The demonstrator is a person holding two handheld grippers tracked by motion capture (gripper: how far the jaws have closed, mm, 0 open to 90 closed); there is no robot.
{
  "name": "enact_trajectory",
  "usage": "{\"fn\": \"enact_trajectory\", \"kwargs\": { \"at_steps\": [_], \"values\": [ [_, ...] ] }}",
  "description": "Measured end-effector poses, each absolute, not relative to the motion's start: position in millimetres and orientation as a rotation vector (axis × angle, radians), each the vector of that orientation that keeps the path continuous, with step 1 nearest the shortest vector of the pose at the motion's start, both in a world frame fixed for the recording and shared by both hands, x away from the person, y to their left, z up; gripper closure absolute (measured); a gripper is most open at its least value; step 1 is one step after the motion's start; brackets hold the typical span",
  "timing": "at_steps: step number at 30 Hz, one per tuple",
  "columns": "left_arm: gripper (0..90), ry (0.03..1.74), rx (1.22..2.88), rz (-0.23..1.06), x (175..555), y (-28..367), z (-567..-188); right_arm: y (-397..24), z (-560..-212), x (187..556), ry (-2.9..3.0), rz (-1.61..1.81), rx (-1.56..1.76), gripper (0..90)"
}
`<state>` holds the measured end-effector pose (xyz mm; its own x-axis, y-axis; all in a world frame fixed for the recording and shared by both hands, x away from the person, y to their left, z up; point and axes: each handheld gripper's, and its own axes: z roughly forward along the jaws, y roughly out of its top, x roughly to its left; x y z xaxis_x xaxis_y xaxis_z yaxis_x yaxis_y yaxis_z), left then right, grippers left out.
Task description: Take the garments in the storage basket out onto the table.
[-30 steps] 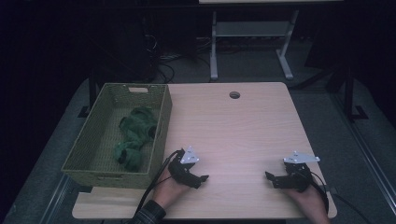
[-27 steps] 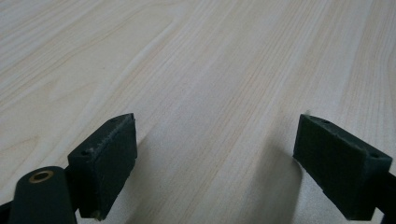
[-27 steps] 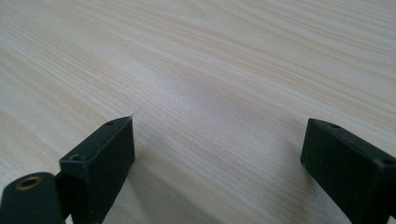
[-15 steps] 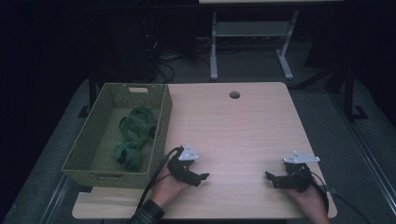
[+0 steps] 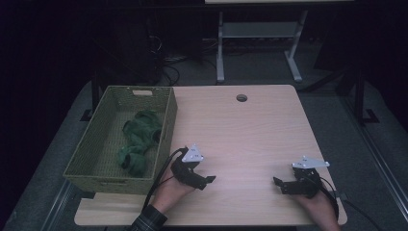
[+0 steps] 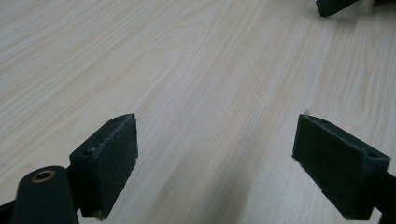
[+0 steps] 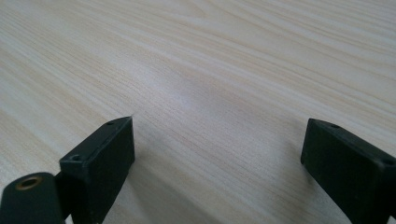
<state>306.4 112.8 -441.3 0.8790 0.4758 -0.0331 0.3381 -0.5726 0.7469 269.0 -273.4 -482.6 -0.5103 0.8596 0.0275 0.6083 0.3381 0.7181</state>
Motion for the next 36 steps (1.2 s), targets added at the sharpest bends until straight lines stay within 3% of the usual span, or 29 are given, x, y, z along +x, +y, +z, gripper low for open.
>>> {"fn": "enact_trajectory", "kwargs": {
  "at_steps": [36],
  "values": [
    [13.5,0.533,2.185,0.225,310,114,-390,-273,-483,269,2.252,0.974,1.299,9.2]
  ]
}}
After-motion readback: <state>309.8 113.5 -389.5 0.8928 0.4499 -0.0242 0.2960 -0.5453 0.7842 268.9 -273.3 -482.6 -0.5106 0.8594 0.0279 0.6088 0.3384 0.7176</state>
